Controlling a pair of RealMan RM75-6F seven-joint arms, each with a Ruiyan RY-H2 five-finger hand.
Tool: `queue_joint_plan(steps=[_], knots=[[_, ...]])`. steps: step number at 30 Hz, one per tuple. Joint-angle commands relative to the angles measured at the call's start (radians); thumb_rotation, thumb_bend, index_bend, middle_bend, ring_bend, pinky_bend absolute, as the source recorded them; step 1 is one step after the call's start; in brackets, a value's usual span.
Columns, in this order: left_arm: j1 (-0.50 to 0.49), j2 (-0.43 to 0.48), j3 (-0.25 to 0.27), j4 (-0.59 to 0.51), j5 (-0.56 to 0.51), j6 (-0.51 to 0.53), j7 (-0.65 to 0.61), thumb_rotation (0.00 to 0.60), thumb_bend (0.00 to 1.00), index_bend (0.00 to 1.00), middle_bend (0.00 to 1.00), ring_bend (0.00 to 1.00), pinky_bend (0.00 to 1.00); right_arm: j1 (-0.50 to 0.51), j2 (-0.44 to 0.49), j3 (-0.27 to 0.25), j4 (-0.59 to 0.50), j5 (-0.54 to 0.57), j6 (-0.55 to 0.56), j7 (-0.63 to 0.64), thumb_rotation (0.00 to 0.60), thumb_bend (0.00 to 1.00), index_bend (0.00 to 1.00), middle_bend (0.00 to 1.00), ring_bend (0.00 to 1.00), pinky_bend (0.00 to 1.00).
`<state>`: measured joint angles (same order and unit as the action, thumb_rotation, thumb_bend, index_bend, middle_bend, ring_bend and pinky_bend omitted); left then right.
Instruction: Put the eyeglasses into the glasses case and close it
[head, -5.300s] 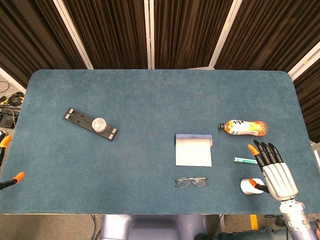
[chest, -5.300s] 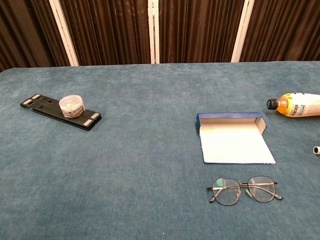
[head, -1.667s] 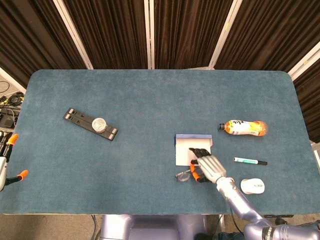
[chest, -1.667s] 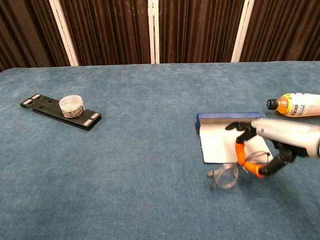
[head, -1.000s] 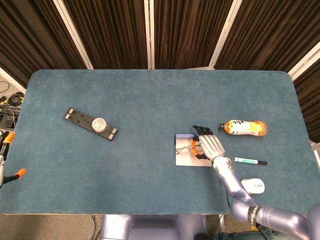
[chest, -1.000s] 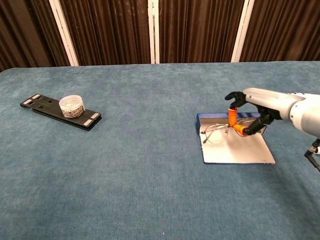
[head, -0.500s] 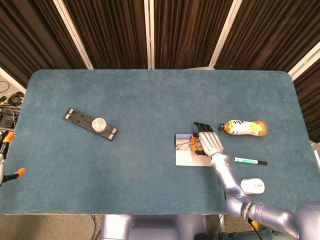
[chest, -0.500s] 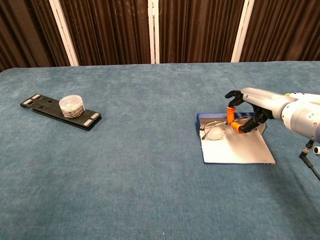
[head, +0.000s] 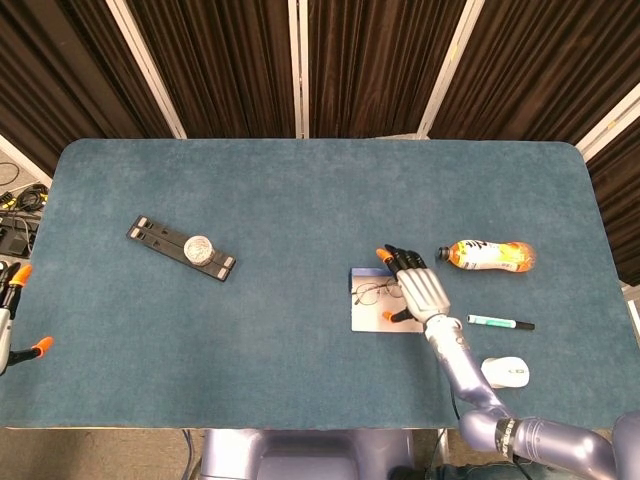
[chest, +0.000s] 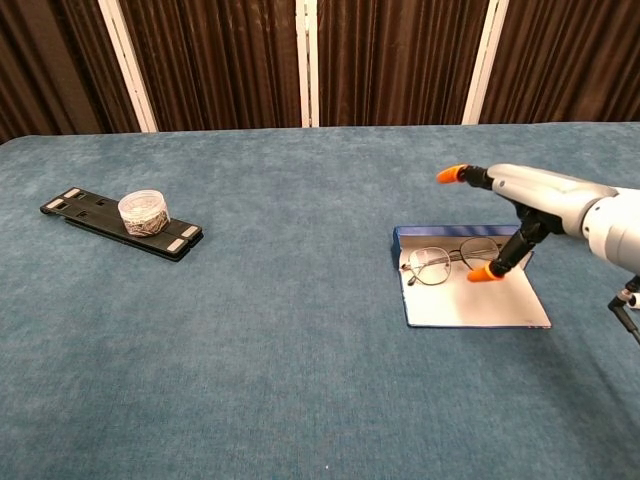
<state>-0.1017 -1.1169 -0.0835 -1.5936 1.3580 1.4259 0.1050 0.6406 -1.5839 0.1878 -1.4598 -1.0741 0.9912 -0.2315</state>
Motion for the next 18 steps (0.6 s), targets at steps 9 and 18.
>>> queue_joint_plan(steps=[9, 18], knots=[[-0.004, 0.002, -0.006, 0.002, -0.019, -0.014, -0.009, 0.600, 0.00, 0.00, 0.00, 0.00, 0.00, 0.052, -0.113, 0.020, 0.127, -0.004, -0.030, -0.010, 0.600, 0.02, 0.02, 0.00, 0.00, 0.00], [-0.012, 0.003, -0.013, 0.008, -0.047, -0.037, -0.012, 0.600, 0.00, 0.00, 0.00, 0.00, 0.00, 0.098, -0.183, 0.055, 0.243, 0.026, -0.079, -0.003, 0.600, 0.02, 0.03, 0.00, 0.00, 0.00]])
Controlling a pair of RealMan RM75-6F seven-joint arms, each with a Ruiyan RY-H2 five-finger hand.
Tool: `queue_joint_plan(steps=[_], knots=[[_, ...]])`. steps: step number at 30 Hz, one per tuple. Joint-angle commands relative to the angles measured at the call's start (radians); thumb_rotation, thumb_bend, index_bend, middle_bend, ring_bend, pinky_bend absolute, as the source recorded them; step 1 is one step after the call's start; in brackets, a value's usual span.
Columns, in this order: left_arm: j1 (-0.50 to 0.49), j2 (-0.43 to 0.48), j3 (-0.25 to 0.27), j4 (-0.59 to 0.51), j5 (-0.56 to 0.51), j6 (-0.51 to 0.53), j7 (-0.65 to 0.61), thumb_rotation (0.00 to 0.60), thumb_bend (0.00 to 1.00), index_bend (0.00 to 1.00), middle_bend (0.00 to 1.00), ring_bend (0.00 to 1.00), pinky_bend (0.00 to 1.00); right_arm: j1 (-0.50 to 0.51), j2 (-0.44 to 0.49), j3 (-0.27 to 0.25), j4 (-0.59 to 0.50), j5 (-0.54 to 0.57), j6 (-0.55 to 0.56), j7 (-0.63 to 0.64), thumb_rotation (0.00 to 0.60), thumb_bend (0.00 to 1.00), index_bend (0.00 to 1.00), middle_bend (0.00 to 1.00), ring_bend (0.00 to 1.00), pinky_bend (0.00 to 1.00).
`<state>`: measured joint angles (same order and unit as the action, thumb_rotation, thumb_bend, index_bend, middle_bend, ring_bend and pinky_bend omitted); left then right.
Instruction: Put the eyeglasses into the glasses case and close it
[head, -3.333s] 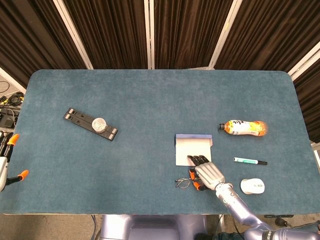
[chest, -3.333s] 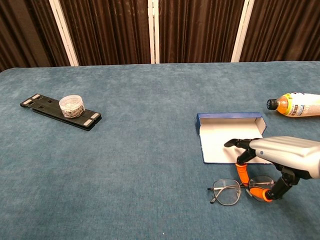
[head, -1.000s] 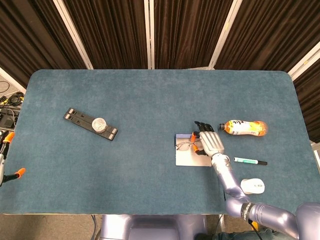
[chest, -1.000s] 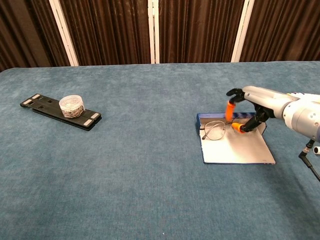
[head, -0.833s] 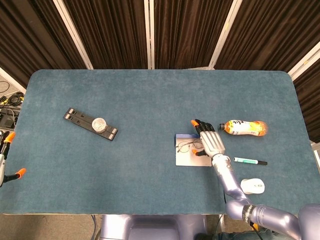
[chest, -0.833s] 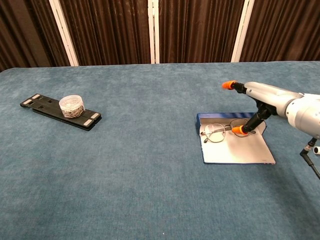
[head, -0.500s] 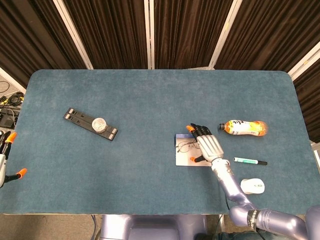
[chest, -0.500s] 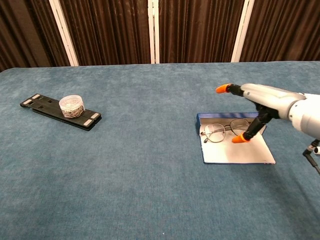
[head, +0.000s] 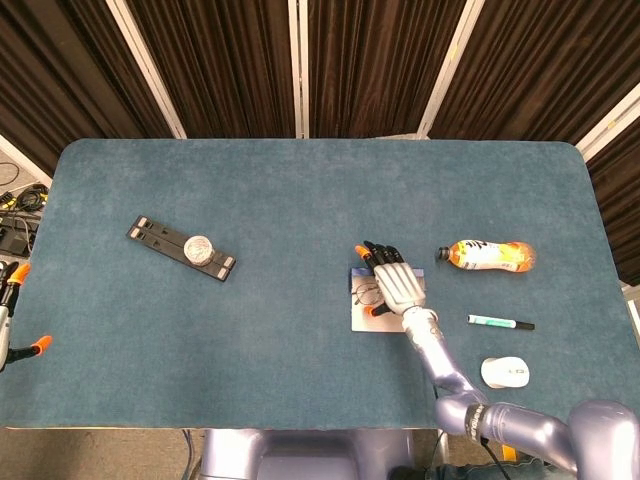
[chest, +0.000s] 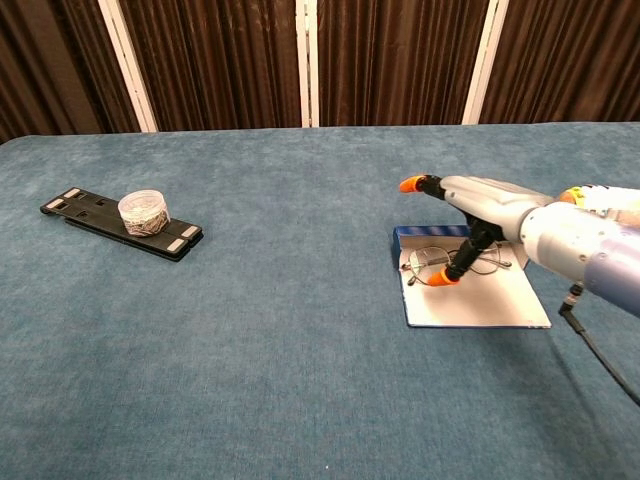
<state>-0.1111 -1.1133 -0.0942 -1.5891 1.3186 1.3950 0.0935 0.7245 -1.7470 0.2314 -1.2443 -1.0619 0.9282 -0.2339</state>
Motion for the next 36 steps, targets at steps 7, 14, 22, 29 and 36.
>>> queue_joint_plan(steps=[7, 14, 22, 29, 36], knots=[[-0.004, 0.000, -0.008, 0.011, -0.022, -0.013, -0.009, 0.600, 0.00, 0.00, 0.00, 0.00, 0.00, 0.045, -0.074, 0.032, 0.128, 0.043, -0.039, -0.017, 0.600, 0.02, 0.04, 0.00, 0.00, 0.00], [-0.007, -0.001, -0.009, 0.020, -0.032, -0.025, -0.017, 0.600, 0.00, 0.00, 0.00, 0.00, 0.00, 0.060, -0.097, 0.051, 0.208, 0.057, -0.046, -0.021, 0.600, 0.02, 0.05, 0.00, 0.00, 0.00], [-0.009, -0.003, -0.007, 0.021, -0.029, -0.025, -0.014, 0.600, 0.00, 0.00, 0.00, 0.00, 0.00, 0.063, -0.087, 0.074, 0.225, 0.062, -0.041, -0.007, 0.600, 0.02, 0.06, 0.00, 0.00, 0.00], [-0.008, -0.006, -0.006, 0.018, -0.029, -0.021, -0.006, 0.600, 0.00, 0.00, 0.00, 0.00, 0.00, 0.056, -0.070, 0.071, 0.223, 0.056, -0.033, -0.012, 0.600, 0.02, 0.07, 0.00, 0.00, 0.00], [-0.011, -0.008, -0.003, 0.018, -0.025, -0.023, -0.001, 0.600, 0.00, 0.00, 0.00, 0.00, 0.00, 0.010, 0.026, 0.035, 0.035, -0.007, 0.002, 0.010, 0.600, 0.03, 0.07, 0.00, 0.00, 0.00]])
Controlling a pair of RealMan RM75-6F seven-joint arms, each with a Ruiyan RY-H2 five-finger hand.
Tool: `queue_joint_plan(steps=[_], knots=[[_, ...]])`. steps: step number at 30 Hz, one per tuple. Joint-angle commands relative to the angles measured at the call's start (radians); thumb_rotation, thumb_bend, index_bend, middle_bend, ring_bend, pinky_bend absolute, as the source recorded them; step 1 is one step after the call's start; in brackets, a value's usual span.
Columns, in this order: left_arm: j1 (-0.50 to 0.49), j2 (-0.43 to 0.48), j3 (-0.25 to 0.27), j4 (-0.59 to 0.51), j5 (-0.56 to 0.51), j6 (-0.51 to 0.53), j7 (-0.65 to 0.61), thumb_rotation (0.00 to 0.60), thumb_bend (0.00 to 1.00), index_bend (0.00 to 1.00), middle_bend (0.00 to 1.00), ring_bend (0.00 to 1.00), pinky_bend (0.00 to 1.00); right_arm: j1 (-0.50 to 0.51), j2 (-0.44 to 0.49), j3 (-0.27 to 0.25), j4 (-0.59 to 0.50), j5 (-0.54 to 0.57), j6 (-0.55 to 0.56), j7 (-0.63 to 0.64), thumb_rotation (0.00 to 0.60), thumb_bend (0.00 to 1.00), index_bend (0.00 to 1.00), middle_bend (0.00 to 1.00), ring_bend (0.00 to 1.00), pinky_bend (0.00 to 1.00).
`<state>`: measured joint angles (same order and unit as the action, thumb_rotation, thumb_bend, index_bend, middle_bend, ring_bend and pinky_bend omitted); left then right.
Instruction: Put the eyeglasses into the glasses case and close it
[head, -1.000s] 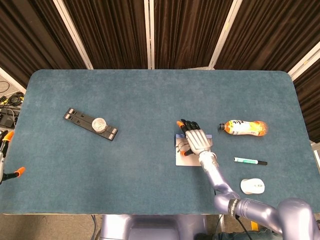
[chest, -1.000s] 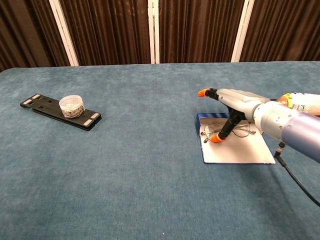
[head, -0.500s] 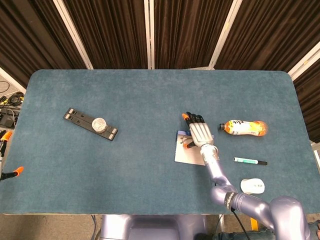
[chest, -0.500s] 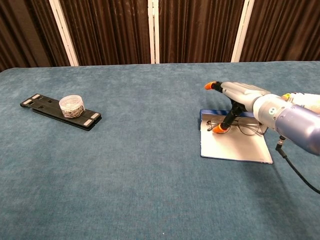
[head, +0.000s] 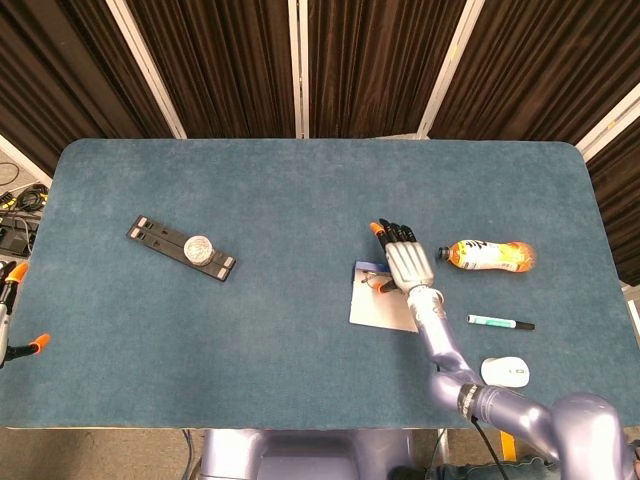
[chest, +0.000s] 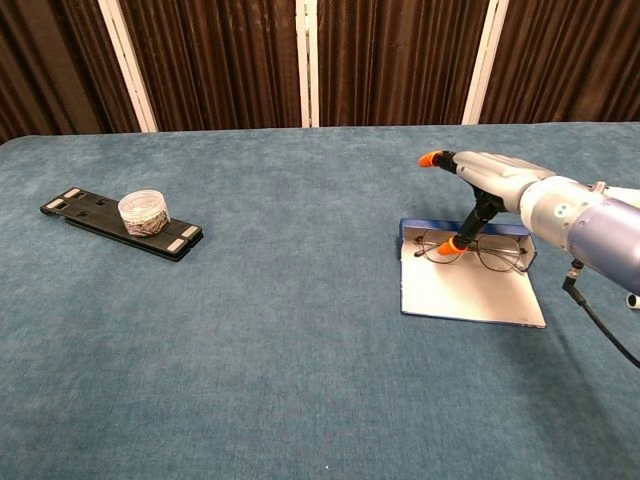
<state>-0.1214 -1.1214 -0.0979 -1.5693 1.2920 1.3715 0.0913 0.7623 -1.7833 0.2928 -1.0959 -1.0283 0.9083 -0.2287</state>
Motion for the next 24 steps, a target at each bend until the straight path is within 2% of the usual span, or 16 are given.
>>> queue_joint_plan(steps=[1, 5, 10, 15, 24], knots=[[0.000, 0.000, 0.002, -0.002, 0.003, 0.001, 0.001, 0.600, 0.00, 0.00, 0.00, 0.00, 0.00, -0.035, 0.084, -0.036, -0.152, -0.048, 0.025, -0.002, 0.600, 0.03, 0.07, 0.00, 0.00, 0.00], [0.003, 0.001, 0.005, -0.006, 0.014, 0.010, 0.000, 0.600, 0.00, 0.00, 0.00, 0.00, 0.00, -0.066, 0.157, -0.088, -0.288, -0.087, 0.049, -0.046, 0.600, 0.07, 0.13, 0.00, 0.00, 0.00], [0.007, 0.003, 0.010, -0.011, 0.029, 0.022, -0.003, 0.600, 0.00, 0.00, 0.00, 0.00, 0.00, -0.094, 0.190, -0.143, -0.355, -0.123, 0.072, -0.083, 0.600, 0.09, 0.17, 0.00, 0.00, 0.00], [0.010, 0.004, 0.014, -0.016, 0.043, 0.031, -0.004, 0.600, 0.00, 0.00, 0.00, 0.00, 0.00, -0.115, 0.189, -0.187, -0.348, -0.171, 0.097, -0.097, 0.600, 0.13, 0.23, 0.01, 0.00, 0.00], [0.009, 0.005, 0.015, -0.019, 0.046, 0.032, -0.002, 0.600, 0.00, 0.00, 0.00, 0.00, 0.00, -0.134, 0.165, -0.224, -0.305, -0.215, 0.103, -0.090, 0.600, 0.19, 0.30, 0.02, 0.00, 0.00]])
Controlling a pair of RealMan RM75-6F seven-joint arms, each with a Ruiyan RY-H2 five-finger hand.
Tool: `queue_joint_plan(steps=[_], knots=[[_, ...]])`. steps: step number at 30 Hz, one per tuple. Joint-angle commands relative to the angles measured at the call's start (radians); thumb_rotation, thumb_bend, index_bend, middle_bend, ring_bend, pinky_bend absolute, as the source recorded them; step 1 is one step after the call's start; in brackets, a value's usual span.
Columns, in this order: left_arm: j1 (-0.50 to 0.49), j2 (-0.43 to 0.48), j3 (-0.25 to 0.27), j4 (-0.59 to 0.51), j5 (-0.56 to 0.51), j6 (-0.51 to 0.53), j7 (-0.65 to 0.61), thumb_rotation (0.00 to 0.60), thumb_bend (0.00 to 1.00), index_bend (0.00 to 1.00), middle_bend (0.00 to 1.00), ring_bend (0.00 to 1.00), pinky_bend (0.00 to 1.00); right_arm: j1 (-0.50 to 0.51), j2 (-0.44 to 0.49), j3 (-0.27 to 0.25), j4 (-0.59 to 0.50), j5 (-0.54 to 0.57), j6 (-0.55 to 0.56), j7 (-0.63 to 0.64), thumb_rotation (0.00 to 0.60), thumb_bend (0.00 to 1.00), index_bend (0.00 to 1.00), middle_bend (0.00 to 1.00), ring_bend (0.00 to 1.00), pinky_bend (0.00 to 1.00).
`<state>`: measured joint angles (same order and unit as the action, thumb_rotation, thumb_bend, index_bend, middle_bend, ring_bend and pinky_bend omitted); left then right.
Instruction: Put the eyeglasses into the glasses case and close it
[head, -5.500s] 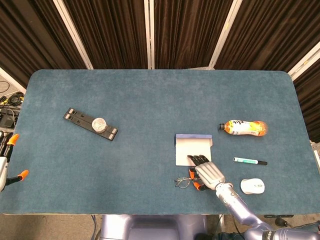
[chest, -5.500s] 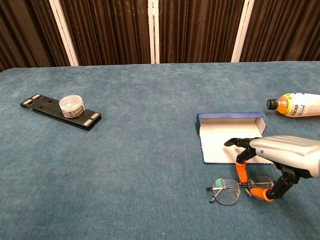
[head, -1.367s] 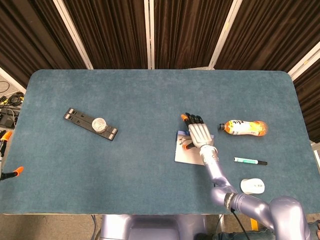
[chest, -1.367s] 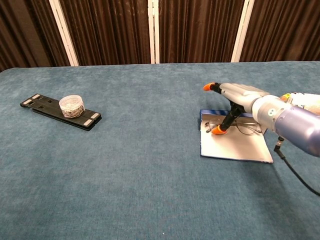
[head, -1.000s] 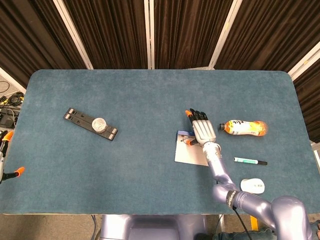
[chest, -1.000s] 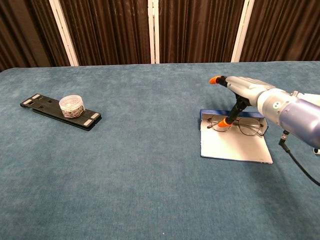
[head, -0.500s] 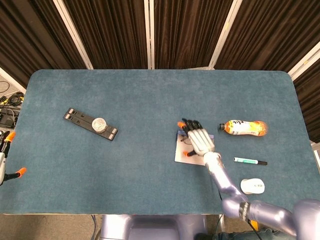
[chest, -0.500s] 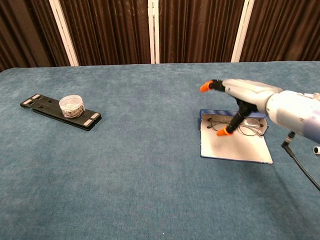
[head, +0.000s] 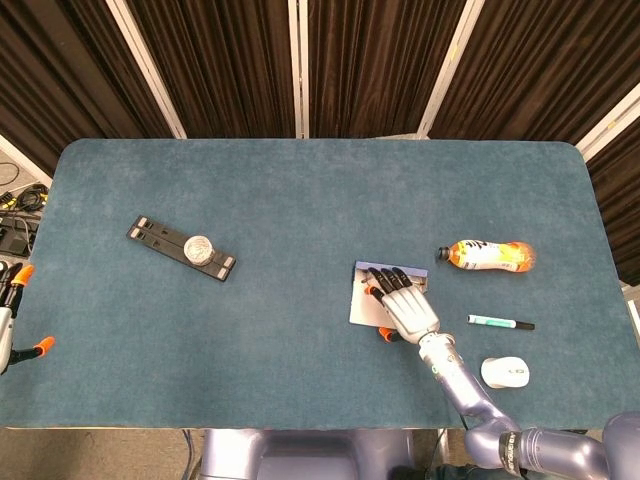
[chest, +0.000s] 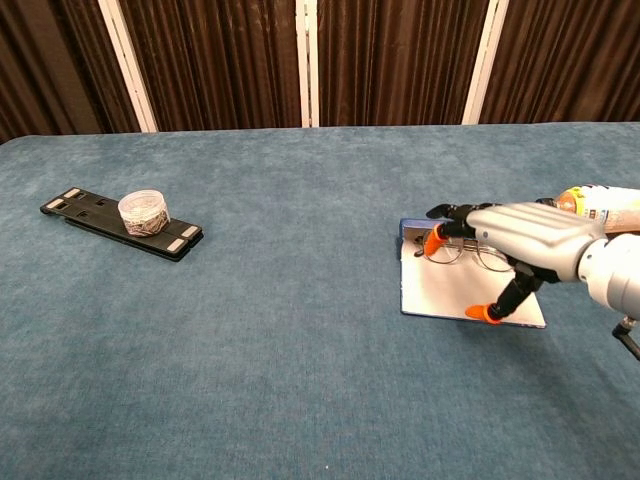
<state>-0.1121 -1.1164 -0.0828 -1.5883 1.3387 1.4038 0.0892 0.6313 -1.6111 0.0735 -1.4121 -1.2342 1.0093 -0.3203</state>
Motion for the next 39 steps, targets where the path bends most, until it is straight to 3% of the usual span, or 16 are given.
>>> queue_joint_plan(steps=[1, 30, 39], knots=[[0.000, -0.001, 0.000, 0.001, -0.001, -0.001, 0.002, 0.600, 0.00, 0.00, 0.00, 0.00, 0.00, -0.005, -0.011, -0.008, 0.018, -0.015, 0.003, 0.005, 0.600, 0.19, 0.31, 0.02, 0.00, 0.00], [-0.009, -0.014, -0.003, 0.010, -0.025, -0.020, 0.029, 0.600, 0.00, 0.00, 0.00, 0.00, 0.00, -0.023, -0.075, -0.006, 0.153, -0.045, -0.029, 0.059, 0.600, 0.20, 0.36, 0.02, 0.00, 0.00], [-0.010, -0.016, -0.003, 0.009, -0.027, -0.020, 0.033, 0.600, 0.00, 0.00, 0.00, 0.00, 0.00, -0.029, -0.080, -0.005, 0.168, -0.061, -0.025, 0.073, 0.600, 0.40, 0.40, 0.04, 0.00, 0.00]])
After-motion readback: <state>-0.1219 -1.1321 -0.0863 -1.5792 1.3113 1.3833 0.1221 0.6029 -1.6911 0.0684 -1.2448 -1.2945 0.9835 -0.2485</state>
